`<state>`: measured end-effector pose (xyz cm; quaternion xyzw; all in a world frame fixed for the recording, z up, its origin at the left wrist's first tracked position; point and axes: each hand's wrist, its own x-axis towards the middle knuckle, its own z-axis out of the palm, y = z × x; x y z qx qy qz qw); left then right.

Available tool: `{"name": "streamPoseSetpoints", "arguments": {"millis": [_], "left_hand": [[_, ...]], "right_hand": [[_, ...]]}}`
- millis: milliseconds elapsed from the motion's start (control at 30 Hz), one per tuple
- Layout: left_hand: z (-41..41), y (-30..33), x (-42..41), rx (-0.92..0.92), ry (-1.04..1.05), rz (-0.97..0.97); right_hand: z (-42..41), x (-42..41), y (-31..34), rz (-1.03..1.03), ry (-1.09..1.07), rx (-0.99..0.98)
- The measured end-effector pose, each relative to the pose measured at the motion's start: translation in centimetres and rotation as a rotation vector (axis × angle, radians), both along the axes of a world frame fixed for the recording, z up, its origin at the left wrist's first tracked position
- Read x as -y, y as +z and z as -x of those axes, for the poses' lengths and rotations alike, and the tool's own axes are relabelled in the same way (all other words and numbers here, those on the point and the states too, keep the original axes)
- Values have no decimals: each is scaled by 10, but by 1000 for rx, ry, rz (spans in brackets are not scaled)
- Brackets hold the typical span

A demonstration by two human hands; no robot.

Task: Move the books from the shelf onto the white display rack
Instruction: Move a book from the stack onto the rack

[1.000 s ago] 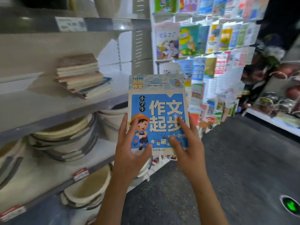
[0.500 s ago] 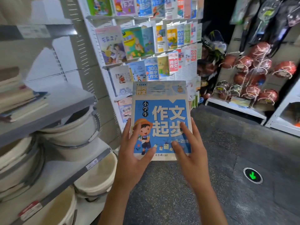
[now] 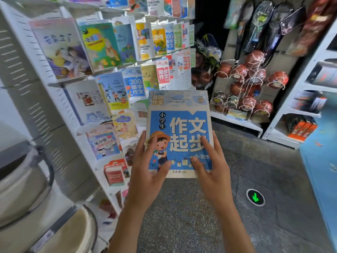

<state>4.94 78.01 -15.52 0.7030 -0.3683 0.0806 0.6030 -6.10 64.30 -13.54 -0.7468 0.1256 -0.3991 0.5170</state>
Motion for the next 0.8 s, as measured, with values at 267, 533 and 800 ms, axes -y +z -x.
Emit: {"name": "streamPoseSetpoints", "arguments": {"millis": [267,533,800], "left_hand": [[-98,0,99,27,-79,-23],[-159,-28,198,-17,-103,-26],[-226,-43,331,-45,-8,-35]], "right_hand": [[-89,90,1,-51,-47,-8],[-145,194,-28,-72,-58,-99],[-220,351,-40,-5,43,-156]]}}
